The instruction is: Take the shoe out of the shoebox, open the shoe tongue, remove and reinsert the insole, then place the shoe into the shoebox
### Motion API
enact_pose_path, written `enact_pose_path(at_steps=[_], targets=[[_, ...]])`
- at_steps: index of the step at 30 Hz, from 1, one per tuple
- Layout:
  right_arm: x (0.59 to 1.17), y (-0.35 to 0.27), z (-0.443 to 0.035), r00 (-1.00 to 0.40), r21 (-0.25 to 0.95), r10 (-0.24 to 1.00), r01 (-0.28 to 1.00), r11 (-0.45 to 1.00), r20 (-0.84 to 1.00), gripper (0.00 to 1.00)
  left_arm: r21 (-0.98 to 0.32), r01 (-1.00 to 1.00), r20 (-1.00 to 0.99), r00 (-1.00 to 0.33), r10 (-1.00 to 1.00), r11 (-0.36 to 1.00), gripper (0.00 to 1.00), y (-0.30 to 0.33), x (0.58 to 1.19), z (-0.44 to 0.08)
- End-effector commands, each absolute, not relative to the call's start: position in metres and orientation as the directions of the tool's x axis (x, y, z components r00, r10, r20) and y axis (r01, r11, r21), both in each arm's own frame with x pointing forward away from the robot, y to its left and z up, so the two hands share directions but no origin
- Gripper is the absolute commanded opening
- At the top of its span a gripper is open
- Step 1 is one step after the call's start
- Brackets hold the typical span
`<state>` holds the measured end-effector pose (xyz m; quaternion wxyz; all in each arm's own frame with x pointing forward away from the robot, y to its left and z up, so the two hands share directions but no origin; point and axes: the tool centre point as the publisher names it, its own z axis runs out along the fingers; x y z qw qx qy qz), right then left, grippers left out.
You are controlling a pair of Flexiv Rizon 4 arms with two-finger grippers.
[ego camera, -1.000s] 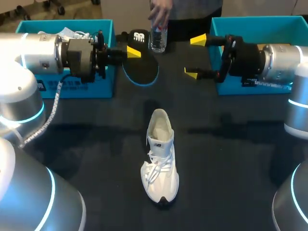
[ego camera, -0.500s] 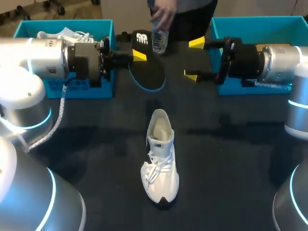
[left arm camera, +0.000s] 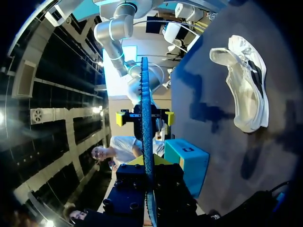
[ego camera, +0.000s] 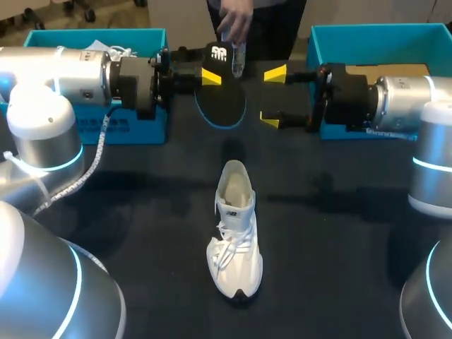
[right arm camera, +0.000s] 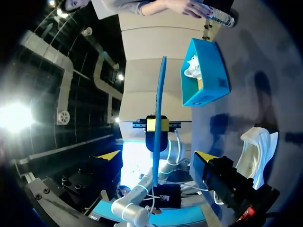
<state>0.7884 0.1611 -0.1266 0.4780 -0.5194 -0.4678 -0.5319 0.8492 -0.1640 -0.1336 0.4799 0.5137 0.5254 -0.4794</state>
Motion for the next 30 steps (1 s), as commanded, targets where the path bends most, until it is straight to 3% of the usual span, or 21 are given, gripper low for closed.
enact_pose_path(at_steps=[1, 13, 14, 20, 23, 30], targets=[[0.793, 0.172, -0.127, 0.015, -0.014, 0.029, 0.998, -0.054, 0.999, 1.00, -0.008, 1.000, -0.996, -0.010, 0.093, 0.017, 0.00, -0.173, 0.855, -0.139], [0.792, 0.182, -0.128, -0.047, 0.040, 0.122, 0.998, 0.053, 0.991, 1.00, 0.049, 0.999, -0.993, 0.048, 0.109, 0.003, 0.00, -0.178, 0.853, -0.145], [0.792, 0.182, -0.128, -0.049, 0.042, 0.124, 0.998, 0.056, 0.991, 0.91, 0.050, 0.999, -0.993, 0.049, 0.109, 0.002, 0.00, -0.178, 0.854, -0.145], [0.793, 0.184, -0.133, -0.030, 0.018, 0.166, 0.997, 0.073, 0.986, 0.85, 0.054, 0.999, -0.994, 0.054, 0.100, -0.004, 0.00, -0.181, 0.854, -0.144], [0.792, 0.185, -0.136, -0.028, 0.016, 0.166, 0.997, 0.074, 0.986, 0.73, 0.070, 0.998, -0.993, 0.069, 0.099, -0.001, 0.00, -0.183, 0.852, -0.143], [0.791, 0.191, -0.141, -0.014, -0.001, 0.177, 0.996, 0.084, 0.984, 0.62, 0.080, 0.997, -0.992, 0.079, 0.101, 0.005, 0.00, -0.187, 0.851, -0.143]])
